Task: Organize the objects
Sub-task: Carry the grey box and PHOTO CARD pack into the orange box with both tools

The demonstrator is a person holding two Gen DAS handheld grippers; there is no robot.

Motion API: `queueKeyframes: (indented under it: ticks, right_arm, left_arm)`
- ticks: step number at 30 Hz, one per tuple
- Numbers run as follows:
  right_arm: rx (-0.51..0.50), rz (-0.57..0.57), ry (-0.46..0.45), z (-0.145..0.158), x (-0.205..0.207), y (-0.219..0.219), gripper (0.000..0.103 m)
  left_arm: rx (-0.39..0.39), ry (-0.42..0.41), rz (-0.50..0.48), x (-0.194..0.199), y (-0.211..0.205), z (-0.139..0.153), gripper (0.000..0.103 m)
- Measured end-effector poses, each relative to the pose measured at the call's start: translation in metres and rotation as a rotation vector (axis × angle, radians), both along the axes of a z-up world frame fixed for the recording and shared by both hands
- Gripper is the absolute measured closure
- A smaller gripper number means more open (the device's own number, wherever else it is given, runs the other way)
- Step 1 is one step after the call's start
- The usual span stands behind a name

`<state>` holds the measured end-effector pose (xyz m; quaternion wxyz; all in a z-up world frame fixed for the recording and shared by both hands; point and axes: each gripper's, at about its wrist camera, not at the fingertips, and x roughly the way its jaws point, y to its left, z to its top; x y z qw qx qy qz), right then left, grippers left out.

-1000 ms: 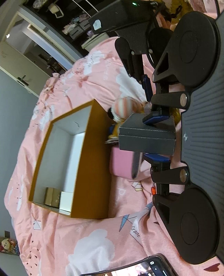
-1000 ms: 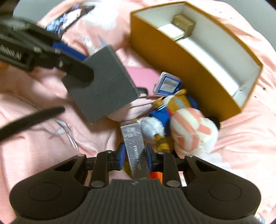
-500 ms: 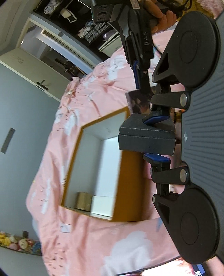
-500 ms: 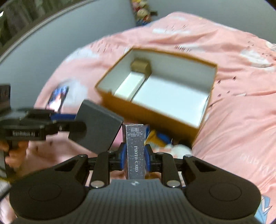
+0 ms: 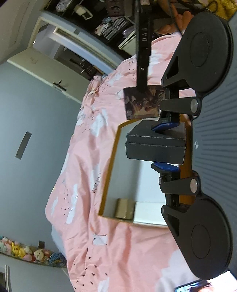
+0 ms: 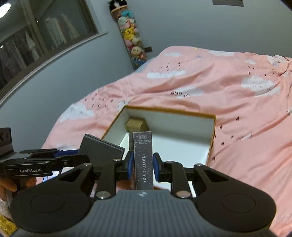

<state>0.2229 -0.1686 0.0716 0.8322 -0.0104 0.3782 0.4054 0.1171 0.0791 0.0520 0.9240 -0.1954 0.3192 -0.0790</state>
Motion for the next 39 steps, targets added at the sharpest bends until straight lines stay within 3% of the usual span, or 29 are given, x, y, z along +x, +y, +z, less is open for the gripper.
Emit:
queueKeyframes:
  ticks: [6, 17, 27, 39]
  right_arm:
    - [0.036, -0.065, 0.054, -0.018, 0.032, 0.013, 0.079]
    - [-0.038, -0.109, 0.184, -0.081, 0.075, 0.039, 0.079]
    - [-0.076, -0.107, 0.282, -0.116, 0.093, 0.052, 0.079]
    - [-0.087, -0.115, 0.343, -0.135, 0.1, 0.057, 0.079]
  left_arm:
    - [-0.006, 0.026, 0.059, 0.033, 0.005, -0.017, 0.061]
    - [-0.002, 0.224, 0.012, 0.08, 0.008, -0.075, 0.061]
    - [-0.01, 0.333, 0.004, 0.096, 0.012, -0.107, 0.061]
    - [0.107, 0.364, -0.008, 0.098, 0.005, -0.113, 0.061]
